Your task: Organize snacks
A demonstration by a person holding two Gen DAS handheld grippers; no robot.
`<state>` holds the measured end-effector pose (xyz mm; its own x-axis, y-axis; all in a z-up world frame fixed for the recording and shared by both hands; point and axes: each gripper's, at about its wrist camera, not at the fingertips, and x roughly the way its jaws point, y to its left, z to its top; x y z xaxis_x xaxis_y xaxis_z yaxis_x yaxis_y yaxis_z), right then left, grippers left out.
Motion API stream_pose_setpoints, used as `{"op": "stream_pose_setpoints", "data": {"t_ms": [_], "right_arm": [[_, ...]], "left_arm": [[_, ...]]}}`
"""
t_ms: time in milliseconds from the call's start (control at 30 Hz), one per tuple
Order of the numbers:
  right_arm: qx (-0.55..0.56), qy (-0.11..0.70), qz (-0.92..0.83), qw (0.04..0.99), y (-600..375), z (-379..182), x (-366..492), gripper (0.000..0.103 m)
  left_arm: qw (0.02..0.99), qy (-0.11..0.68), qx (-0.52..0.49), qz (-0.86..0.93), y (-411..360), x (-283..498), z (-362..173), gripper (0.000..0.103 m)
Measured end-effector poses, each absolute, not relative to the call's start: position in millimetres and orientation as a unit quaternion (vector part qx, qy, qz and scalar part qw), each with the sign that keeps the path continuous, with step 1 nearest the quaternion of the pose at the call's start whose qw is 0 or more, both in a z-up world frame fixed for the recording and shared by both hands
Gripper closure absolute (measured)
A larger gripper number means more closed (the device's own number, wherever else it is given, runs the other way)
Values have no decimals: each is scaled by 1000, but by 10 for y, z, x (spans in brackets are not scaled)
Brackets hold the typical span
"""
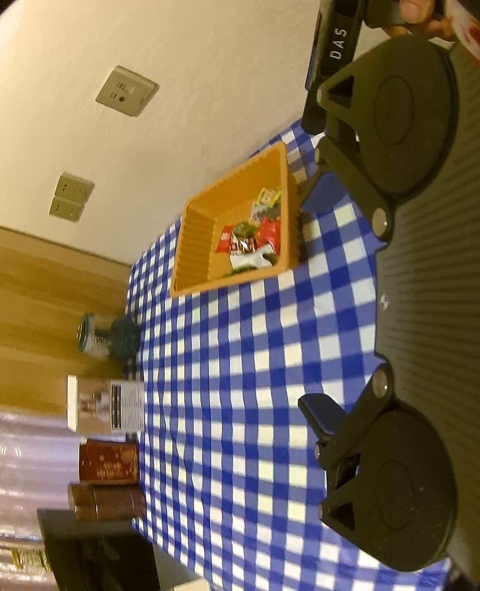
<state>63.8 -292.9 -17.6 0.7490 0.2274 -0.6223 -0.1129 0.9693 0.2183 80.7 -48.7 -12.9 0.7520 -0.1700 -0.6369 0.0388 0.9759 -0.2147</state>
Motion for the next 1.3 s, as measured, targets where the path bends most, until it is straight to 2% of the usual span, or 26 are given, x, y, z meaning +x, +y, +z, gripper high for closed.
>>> {"op": "stream_pose_setpoints", "data": {"t_ms": [533,1300], "right_arm": [[62,330,100,937,-2795,103,172,27],[52,319,101,941,-2749,192,87,27]], "left_arm": [[936,337,-97,-30,-392,294,137,0],[939,334,-74,-37,-395,217,194,0]]}}
